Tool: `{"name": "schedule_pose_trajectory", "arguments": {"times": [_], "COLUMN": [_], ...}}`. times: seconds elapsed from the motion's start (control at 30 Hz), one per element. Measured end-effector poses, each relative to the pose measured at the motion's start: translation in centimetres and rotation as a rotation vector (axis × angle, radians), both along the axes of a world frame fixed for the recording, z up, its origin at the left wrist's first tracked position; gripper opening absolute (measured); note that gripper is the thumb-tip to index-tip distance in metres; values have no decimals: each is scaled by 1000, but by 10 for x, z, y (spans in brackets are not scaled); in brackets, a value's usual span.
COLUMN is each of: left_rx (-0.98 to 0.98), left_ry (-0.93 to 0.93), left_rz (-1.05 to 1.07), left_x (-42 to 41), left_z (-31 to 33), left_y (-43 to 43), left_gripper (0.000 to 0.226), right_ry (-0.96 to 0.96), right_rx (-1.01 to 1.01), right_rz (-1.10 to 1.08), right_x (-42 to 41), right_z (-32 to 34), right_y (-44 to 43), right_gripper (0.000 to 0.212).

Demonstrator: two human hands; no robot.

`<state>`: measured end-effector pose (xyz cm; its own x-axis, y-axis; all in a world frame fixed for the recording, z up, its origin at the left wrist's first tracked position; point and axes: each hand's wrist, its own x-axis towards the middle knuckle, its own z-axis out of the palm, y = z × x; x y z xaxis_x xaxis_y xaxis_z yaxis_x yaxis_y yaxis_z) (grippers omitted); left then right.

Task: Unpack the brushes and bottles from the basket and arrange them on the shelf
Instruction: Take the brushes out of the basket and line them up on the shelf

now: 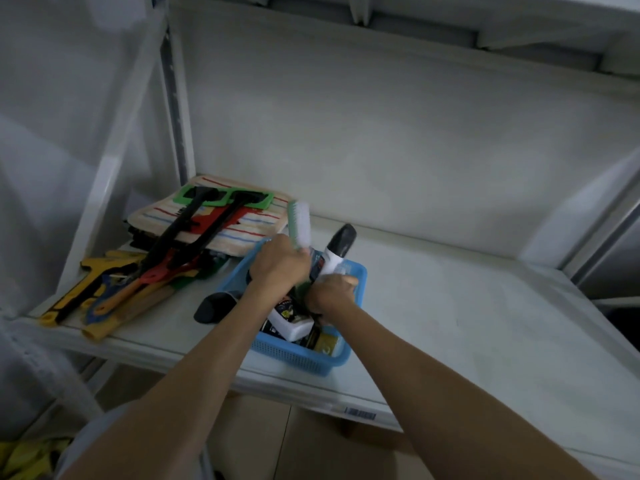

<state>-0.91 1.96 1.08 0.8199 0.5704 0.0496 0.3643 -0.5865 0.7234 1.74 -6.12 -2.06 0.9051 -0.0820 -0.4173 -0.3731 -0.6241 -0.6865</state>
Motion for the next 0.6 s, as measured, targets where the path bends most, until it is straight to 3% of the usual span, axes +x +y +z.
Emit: {"name": "schedule_pose_trajectory", "arguments": {"times": [0.1, 0.3, 0.43, 0.6], "left_rx": [-48, 45, -135, -416], "left_ry": [-92, -368, -506, -346], "left_rz": [54, 70, -37, -301], "left_x": [3, 4, 0, 12], "left_z": [4, 14, 26, 7], "left_y": [-1, -11, -39, -122], "left_gripper": [38, 40, 45, 46], "right_ry": [-196, -275, -308, -353], "right_rx": [7, 225, 376, 254], "right_rz": [33, -46, -4, 48], "right_x": [12, 29, 26, 29], "right_z": [8, 42, 64, 72], "right_y": [-7, -40, -90, -196], "right_gripper": [23, 33, 31, 32]}}
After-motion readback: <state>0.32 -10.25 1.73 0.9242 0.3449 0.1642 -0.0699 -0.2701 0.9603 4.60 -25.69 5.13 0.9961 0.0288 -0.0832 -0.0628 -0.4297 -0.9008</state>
